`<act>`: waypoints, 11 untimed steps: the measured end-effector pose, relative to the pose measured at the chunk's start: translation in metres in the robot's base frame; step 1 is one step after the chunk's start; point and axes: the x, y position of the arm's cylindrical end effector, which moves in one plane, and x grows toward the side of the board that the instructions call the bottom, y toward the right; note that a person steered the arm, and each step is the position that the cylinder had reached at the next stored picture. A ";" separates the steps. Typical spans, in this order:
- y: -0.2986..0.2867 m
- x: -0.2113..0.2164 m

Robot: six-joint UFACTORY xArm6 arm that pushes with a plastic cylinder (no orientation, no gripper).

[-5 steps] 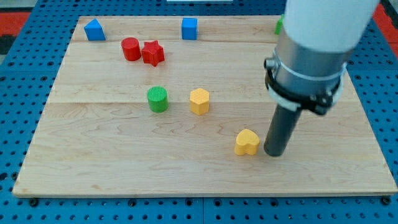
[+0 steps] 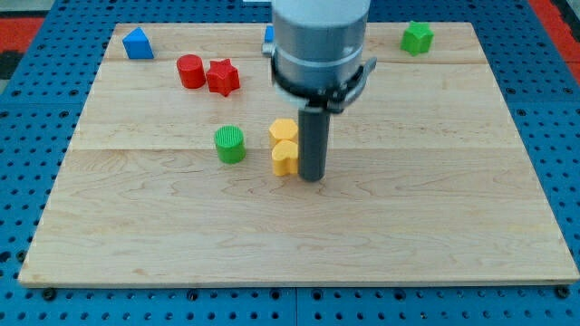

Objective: Move the yellow heart to the center left of the board

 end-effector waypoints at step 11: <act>-0.173 -0.041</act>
